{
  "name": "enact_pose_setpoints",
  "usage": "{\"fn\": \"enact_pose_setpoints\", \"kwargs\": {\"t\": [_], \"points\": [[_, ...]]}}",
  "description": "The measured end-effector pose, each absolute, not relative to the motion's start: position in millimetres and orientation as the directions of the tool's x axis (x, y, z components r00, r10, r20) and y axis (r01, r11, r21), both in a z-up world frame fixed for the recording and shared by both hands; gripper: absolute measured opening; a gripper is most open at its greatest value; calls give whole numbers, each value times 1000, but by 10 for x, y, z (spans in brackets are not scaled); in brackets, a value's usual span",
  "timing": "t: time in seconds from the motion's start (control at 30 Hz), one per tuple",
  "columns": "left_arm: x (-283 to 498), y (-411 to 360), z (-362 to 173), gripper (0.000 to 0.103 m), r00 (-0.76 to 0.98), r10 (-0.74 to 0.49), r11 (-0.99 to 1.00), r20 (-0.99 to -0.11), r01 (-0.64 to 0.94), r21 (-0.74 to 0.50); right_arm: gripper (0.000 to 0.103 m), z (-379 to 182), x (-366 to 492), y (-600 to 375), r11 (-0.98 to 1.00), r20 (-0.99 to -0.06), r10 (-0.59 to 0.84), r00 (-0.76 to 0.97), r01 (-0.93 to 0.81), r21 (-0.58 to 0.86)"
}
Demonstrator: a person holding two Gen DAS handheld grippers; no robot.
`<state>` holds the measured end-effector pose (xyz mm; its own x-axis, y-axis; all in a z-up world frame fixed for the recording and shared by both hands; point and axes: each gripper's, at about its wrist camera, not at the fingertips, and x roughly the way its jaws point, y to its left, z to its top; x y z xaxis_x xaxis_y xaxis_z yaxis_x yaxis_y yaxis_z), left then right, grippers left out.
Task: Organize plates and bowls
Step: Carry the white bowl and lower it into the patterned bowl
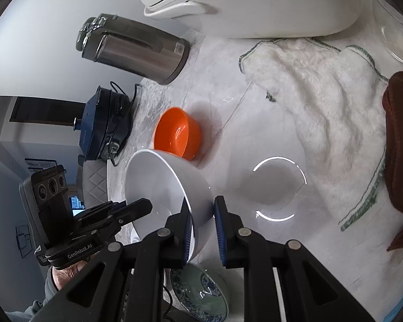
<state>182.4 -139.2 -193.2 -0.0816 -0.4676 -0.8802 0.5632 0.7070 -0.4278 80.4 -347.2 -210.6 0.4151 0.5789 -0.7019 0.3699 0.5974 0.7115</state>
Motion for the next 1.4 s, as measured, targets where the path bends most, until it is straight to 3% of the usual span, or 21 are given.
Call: {"fn": "enact_pose_setpoints", "kwargs": {"t": [0.33, 0.7, 1.4], "points": [[1058, -613, -1871, 13, -90, -464, 745, -881, 499, -443, 21, -1981, 310, -2867, 599, -684, 642, 347, 331, 730], [364, -1, -2296, 13, -151, -438, 797, -886, 390, -460, 22, -2222, -45, -2290, 616, -697, 685, 212, 341, 710], [271, 3, -2800, 13, -174, -381, 824, -908, 380, -419, 22, -2749, -136, -2114, 660, -742, 654, 148, 367, 655]]}}
